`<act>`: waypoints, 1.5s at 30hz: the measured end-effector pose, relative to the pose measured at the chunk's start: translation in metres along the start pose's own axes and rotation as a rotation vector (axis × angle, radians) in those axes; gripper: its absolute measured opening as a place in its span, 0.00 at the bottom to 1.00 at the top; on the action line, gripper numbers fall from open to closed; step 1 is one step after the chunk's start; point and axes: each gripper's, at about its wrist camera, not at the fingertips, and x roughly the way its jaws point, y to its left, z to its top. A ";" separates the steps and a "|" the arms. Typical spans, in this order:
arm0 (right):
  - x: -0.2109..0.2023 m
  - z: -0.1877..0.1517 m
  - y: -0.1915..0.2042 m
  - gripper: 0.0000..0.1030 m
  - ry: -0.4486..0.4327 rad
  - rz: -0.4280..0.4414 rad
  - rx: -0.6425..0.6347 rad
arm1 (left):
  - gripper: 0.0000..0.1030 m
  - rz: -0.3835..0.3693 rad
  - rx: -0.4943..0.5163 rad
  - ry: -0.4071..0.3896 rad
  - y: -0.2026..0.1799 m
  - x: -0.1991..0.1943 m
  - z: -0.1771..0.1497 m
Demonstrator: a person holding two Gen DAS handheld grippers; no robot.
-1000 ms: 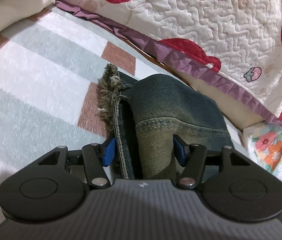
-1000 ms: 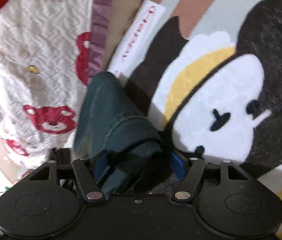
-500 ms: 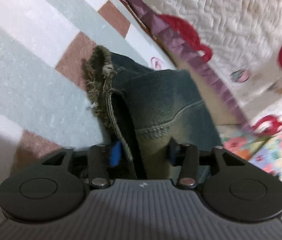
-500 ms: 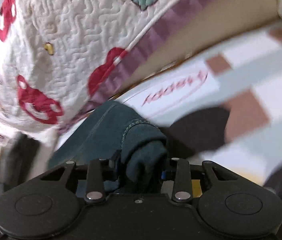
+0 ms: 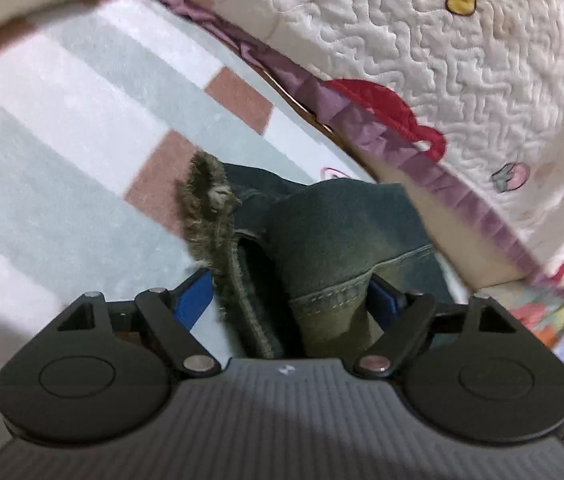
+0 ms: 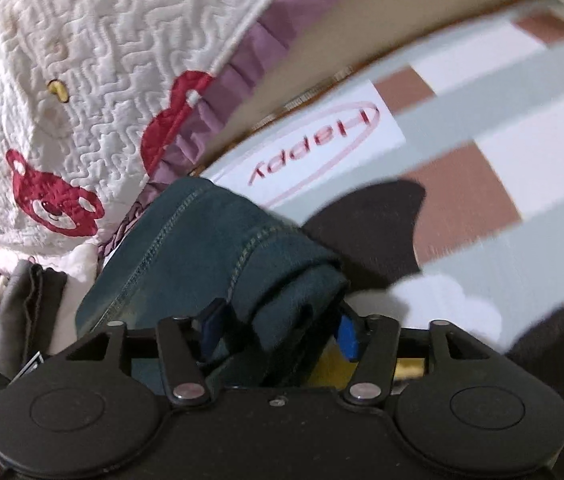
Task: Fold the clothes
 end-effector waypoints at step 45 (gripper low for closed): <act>-0.054 -0.002 0.366 0.36 -0.064 0.619 -0.628 | 0.29 0.039 0.259 -0.687 -0.034 -0.297 0.055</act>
